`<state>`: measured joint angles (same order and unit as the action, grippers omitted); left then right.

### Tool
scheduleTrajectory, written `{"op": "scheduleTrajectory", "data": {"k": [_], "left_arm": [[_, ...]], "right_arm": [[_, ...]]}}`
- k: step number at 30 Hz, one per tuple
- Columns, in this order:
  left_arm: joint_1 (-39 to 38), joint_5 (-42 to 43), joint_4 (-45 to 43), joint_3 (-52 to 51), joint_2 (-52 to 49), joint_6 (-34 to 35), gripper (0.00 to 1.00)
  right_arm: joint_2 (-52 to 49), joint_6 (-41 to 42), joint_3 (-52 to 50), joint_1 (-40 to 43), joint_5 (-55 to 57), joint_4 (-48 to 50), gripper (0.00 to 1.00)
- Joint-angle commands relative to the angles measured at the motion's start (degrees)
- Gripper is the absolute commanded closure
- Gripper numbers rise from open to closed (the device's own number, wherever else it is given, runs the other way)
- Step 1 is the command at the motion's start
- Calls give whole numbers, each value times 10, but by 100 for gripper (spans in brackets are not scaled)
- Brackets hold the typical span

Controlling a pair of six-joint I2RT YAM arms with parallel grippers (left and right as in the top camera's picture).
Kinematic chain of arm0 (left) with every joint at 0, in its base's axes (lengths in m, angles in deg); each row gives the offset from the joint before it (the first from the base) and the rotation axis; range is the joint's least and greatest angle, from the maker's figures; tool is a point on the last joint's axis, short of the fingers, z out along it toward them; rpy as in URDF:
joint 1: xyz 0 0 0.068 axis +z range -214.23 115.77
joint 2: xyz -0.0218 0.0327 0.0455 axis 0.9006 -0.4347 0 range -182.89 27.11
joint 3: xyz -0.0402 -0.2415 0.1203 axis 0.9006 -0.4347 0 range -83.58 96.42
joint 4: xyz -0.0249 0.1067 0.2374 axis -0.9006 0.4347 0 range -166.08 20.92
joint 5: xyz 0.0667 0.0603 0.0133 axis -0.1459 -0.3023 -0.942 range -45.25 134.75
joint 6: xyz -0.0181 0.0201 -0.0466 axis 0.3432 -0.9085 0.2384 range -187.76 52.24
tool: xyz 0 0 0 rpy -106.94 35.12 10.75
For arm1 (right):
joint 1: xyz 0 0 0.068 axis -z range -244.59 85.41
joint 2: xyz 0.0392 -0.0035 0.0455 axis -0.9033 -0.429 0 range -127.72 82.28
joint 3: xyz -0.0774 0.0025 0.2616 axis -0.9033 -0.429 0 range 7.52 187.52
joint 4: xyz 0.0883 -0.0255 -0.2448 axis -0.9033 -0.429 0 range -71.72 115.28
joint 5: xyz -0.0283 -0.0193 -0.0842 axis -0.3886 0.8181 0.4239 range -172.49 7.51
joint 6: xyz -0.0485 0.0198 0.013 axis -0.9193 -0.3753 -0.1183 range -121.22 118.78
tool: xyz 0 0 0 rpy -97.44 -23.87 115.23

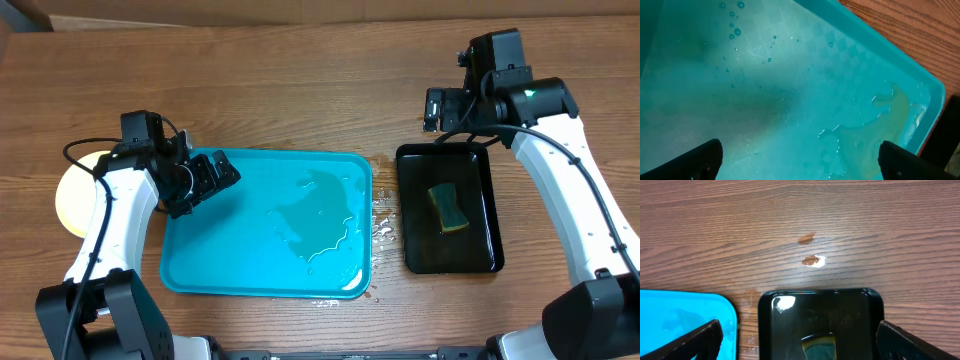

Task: Clean dirty plates on tray and stack at the side

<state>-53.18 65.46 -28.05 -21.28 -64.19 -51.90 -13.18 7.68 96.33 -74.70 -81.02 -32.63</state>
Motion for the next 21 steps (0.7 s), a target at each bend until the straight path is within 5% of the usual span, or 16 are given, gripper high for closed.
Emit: {"op": "scheduleTrajectory", "data": {"k": [1, 21], "left_arm": [[-2, -4, -1, 7, -3, -13, 0], [-2, -4, -1, 7, -3, -13, 0]], "right_arm": [[57, -2, 1, 3, 0, 4, 0], [450, -4, -10, 2, 22, 6, 0]]}}
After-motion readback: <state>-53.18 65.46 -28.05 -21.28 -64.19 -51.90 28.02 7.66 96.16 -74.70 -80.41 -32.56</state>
